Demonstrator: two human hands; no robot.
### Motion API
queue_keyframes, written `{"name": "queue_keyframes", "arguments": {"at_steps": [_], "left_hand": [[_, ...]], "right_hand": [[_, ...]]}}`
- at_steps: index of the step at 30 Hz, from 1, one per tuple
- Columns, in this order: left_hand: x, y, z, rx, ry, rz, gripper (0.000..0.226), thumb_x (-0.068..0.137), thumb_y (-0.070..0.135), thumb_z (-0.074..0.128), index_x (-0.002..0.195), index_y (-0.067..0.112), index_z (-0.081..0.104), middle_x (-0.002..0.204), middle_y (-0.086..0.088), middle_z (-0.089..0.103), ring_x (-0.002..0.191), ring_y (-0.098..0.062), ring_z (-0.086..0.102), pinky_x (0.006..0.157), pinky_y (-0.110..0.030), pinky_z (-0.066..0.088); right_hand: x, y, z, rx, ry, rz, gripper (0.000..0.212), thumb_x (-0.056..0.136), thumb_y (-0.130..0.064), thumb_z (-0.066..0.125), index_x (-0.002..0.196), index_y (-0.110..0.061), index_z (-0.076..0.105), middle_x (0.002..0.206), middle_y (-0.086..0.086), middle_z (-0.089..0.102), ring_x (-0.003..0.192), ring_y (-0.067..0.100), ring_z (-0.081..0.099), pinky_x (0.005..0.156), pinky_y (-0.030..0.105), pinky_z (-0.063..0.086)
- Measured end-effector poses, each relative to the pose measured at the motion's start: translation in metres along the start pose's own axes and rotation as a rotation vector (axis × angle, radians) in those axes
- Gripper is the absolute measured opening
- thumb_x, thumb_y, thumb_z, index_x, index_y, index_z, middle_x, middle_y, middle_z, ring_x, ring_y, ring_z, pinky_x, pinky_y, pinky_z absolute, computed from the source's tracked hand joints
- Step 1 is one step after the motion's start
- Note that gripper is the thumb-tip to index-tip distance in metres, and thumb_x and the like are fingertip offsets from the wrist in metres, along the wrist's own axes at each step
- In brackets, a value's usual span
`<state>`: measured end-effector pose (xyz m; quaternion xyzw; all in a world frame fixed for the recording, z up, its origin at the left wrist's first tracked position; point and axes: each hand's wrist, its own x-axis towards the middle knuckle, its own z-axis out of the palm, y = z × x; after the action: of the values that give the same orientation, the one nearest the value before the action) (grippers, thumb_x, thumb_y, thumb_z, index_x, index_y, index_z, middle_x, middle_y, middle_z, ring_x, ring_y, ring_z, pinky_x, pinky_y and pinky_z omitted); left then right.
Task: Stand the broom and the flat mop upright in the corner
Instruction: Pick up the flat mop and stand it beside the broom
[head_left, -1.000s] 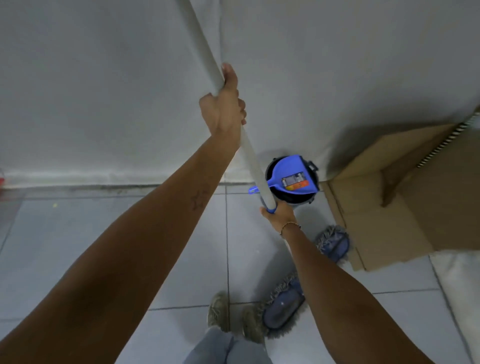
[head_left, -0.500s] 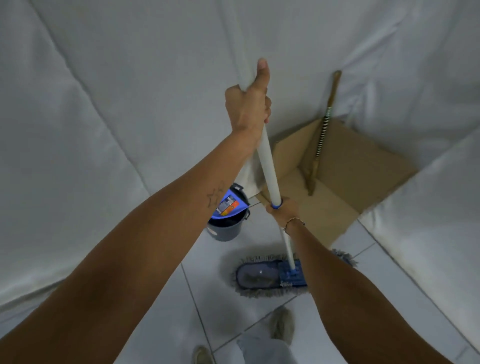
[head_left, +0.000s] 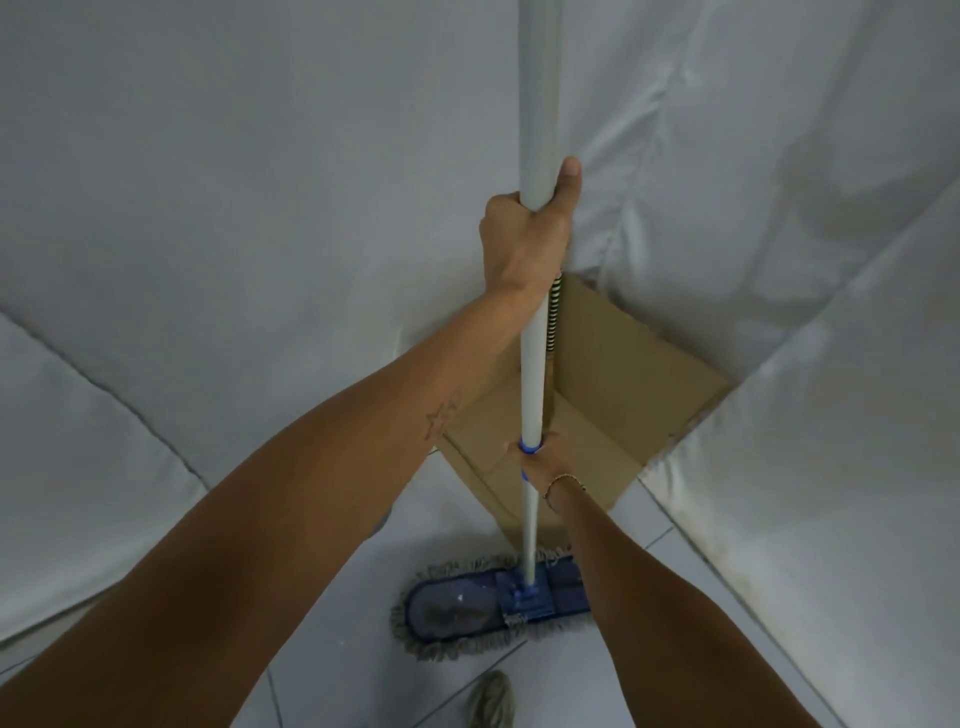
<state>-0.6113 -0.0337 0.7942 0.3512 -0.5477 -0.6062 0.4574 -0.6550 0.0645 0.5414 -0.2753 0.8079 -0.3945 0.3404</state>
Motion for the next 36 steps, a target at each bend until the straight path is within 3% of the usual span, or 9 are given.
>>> {"name": "queue_keyframes", "arguments": {"at_steps": [2, 7, 11, 14, 17, 24, 28, 31, 36], "left_hand": [[0.011, 0.001, 0.016, 0.017, 0.006, 0.026, 0.047, 0.083, 0.047, 0.064, 0.051, 0.018, 0.045, 0.037, 0.007, 0.042, 0.032, -0.010, 0.041, 0.043, -0.025, 0.039], [0.045, 0.002, 0.033, 0.042, 0.012, 0.115, 0.045, 0.084, 0.047, 0.063, 0.055, 0.016, 0.048, 0.037, 0.006, 0.044, 0.031, -0.010, 0.044, 0.040, -0.023, 0.041], [0.083, -0.006, 0.037, 0.088, 0.059, 0.178, 0.046, 0.086, 0.045, 0.061, 0.054, 0.017, 0.045, 0.045, -0.002, 0.047, 0.036, -0.013, 0.047, 0.046, -0.031, 0.047], [0.118, -0.012, 0.040, 0.100, 0.076, 0.206, 0.047, 0.086, 0.045, 0.061, 0.054, 0.016, 0.043, 0.049, -0.007, 0.045, 0.040, -0.015, 0.046, 0.046, -0.033, 0.046], [0.160, -0.014, 0.044, 0.113, 0.100, 0.233, 0.048, 0.087, 0.042, 0.061, 0.051, 0.018, 0.041, 0.046, -0.003, 0.044, 0.037, -0.012, 0.045, 0.044, -0.031, 0.044], [0.235, -0.036, 0.052, 0.130, 0.125, 0.235, 0.049, 0.087, 0.041, 0.061, 0.048, 0.018, 0.041, 0.043, -0.001, 0.043, 0.037, -0.014, 0.045, 0.043, -0.035, 0.045], [0.272, -0.052, 0.061, 0.139, 0.130, 0.193, 0.047, 0.086, 0.045, 0.061, 0.058, 0.008, 0.050, 0.048, -0.008, 0.046, 0.043, -0.018, 0.049, 0.045, -0.046, 0.050], [0.299, -0.066, 0.066, 0.145, 0.154, 0.146, 0.046, 0.085, 0.044, 0.062, 0.060, 0.007, 0.052, 0.048, -0.007, 0.048, 0.042, -0.017, 0.050, 0.045, -0.040, 0.050], [0.347, -0.085, 0.080, 0.135, 0.223, 0.058, 0.042, 0.087, 0.035, 0.064, 0.054, 0.014, 0.050, 0.044, -0.001, 0.047, 0.036, -0.012, 0.047, 0.043, -0.025, 0.046]], "right_hand": [[0.017, -0.003, -0.011, 0.024, -0.020, -0.001, 0.027, 0.081, -0.013, 0.067, 0.061, -0.016, 0.049, 0.057, -0.001, 0.046, 0.059, 0.017, 0.047, 0.065, 0.030, 0.044], [0.058, -0.022, -0.020, 0.043, -0.049, -0.029, 0.036, 0.082, -0.013, 0.064, 0.055, -0.017, 0.041, 0.055, 0.003, 0.039, 0.057, 0.021, 0.040, 0.063, 0.033, 0.041], [0.100, -0.037, -0.016, -0.001, -0.066, -0.043, 0.036, 0.081, -0.020, 0.067, 0.054, -0.020, 0.043, 0.058, 0.006, 0.046, 0.062, 0.023, 0.048, 0.062, 0.032, 0.044], [0.136, -0.054, -0.011, -0.029, -0.090, -0.045, 0.033, 0.079, -0.027, 0.069, 0.055, -0.022, 0.047, 0.060, 0.006, 0.050, 0.067, 0.025, 0.052, 0.067, 0.042, 0.052], [0.176, -0.075, -0.008, -0.060, -0.094, -0.050, 0.032, 0.077, -0.029, 0.071, 0.055, -0.025, 0.049, 0.059, 0.000, 0.052, 0.070, 0.025, 0.057, 0.071, 0.043, 0.055], [0.249, -0.098, 0.000, -0.079, -0.102, -0.020, 0.028, 0.077, -0.032, 0.071, 0.058, -0.025, 0.052, 0.058, -0.001, 0.054, 0.065, 0.022, 0.057, 0.062, 0.032, 0.051], [0.289, -0.098, -0.003, -0.102, -0.134, 0.009, 0.022, 0.077, -0.035, 0.071, 0.073, -0.017, 0.058, 0.070, 0.006, 0.060, 0.071, 0.025, 0.061, 0.073, 0.043, 0.059], [0.317, -0.095, -0.004, -0.122, -0.156, 0.012, 0.024, 0.077, -0.037, 0.069, 0.080, -0.015, 0.061, 0.075, 0.008, 0.063, 0.080, 0.030, 0.066, 0.076, 0.047, 0.059], [0.366, -0.099, -0.012, -0.163, -0.206, -0.009, 0.021, 0.078, -0.037, 0.068, 0.084, -0.018, 0.060, 0.077, 0.005, 0.063, 0.082, 0.027, 0.066, 0.075, 0.040, 0.058]]}}
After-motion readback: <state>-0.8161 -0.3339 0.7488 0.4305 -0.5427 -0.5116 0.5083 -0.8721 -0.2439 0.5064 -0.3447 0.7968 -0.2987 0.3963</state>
